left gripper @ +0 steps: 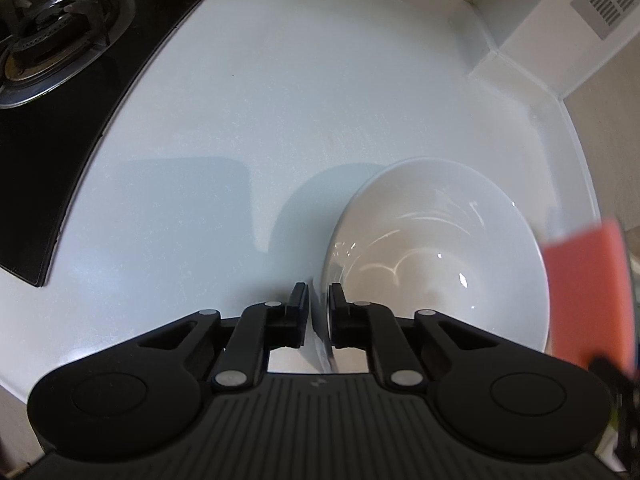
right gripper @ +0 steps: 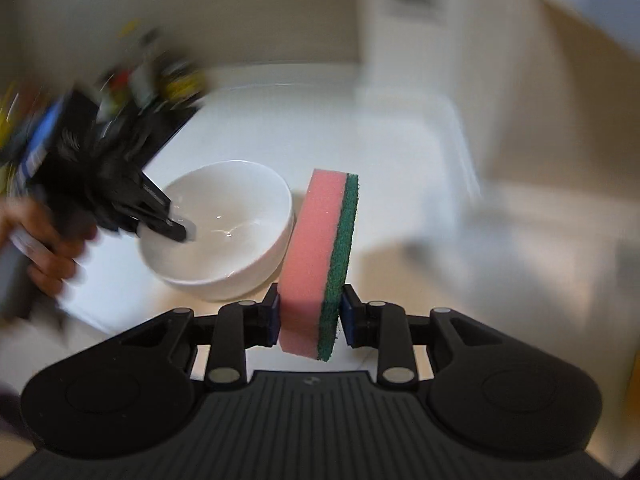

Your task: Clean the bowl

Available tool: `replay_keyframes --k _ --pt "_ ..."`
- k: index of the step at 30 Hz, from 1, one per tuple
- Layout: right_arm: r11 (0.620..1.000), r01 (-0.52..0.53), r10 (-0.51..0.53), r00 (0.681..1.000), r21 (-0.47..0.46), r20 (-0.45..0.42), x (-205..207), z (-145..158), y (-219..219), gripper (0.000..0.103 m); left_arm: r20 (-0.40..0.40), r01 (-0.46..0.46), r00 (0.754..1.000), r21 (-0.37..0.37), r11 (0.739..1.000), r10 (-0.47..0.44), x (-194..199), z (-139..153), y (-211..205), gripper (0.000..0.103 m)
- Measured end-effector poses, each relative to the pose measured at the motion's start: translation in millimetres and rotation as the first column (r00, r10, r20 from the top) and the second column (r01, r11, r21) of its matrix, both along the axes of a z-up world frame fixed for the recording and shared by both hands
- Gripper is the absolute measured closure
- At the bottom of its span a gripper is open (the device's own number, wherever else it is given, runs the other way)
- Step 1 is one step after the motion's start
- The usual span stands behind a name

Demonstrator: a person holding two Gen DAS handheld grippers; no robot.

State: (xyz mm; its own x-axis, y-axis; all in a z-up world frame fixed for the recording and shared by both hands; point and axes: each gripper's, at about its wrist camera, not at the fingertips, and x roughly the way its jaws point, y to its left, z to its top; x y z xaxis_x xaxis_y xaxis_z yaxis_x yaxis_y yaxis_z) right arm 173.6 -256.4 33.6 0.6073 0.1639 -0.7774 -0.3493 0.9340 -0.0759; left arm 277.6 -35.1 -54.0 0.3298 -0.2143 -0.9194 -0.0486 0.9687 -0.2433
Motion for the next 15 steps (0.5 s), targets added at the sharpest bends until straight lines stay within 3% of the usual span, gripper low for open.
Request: replay_keyframes --k 2,5,9,14,15 --pt "0.970 -0.204 0.204 0.979 -0.131 -0.012 35 -3 6 0.077 0.011 0.044 0.999 0.020 0.999 -0.044 3 -2 -1 0.091" --pt "0.855 -0.454 0.452 0.889 -0.251 -0.072 81 -3 22 0.077 0.026 0.114 0.993 0.036 0.993 -0.115 13 0 16 0.089" --pt "0.709 -0.628 0.610 0.774 -0.320 -0.167 119 -3 44 0.077 0.043 0.219 0.974 0.066 0.973 -0.222 28 0 18 0.084" --pt "0.494 -0.808 0.745 0.584 -0.320 -0.323 158 -12 82 0.077 0.065 0.329 0.939 0.109 0.938 -0.337 42 4 20 0.079" --pt "0.469 -0.826 0.756 0.559 -0.313 -0.341 162 -16 86 0.077 0.073 0.360 0.926 0.127 0.924 -0.371 46 4 19 0.077"
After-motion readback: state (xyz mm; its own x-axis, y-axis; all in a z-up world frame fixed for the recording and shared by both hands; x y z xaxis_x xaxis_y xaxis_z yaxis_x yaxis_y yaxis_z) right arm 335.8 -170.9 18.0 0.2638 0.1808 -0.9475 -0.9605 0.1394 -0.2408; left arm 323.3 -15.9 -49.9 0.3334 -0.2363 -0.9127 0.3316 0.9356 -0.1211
